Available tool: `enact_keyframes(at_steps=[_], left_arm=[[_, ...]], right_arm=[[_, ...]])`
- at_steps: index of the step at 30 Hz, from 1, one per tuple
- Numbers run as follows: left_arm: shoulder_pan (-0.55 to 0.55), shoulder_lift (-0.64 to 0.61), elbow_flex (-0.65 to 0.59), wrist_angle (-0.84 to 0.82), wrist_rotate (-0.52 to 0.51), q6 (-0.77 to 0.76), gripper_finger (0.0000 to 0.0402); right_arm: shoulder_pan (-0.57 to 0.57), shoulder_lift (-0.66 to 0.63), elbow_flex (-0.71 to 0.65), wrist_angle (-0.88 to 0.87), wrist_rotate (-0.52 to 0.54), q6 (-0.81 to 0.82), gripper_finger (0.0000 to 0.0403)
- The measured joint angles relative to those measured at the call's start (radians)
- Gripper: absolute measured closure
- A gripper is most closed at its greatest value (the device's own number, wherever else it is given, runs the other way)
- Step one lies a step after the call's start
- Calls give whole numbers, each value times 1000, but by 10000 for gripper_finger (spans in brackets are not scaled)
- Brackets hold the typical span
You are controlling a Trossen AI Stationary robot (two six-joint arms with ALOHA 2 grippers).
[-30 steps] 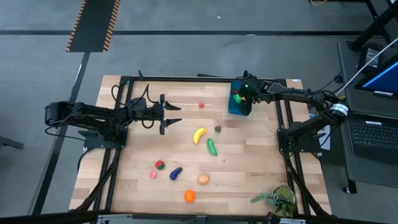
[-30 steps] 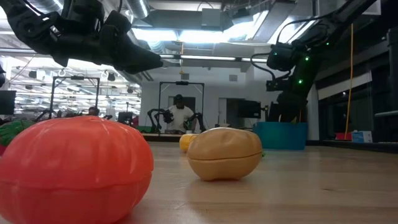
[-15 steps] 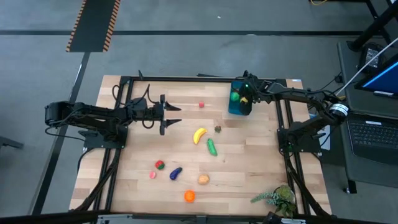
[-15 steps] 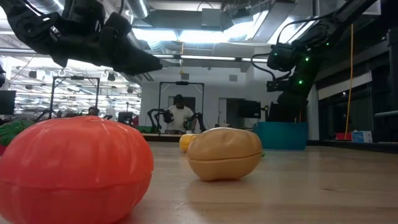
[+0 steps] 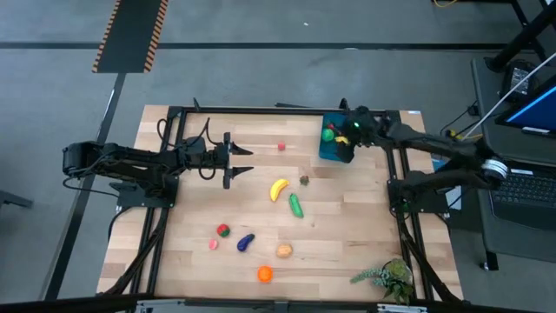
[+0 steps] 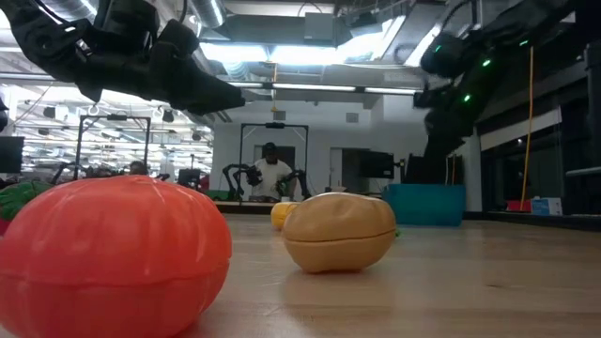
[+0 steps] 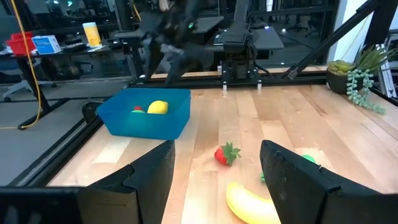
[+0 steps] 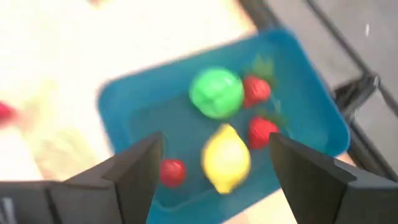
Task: Pick and placing Produce into tupperware
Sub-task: Put the yellow banana into the blue bin
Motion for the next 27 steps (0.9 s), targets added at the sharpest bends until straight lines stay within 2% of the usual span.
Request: enact_keyframes(at_steps=[5,9,14,18,27], left_arm=[[0,-13,0,-1,-40,-19,172],[0,-59,0,-7,-42,-44,172],[-9,-129,0,-114,-42,-41,172],[-23,-147,0,-135,-42,-47,172],[-50,-148,0,-146,-43,-73,172]], right_arm=[[92,-223,-149,191,-12,60,111],[173,-384,-248,342,-115,64,111],[249,-523,-332,477,-237,82,111],[291,-566,-386,521,-266,83,111],[344,-546,-490,665,-274,135,111]])
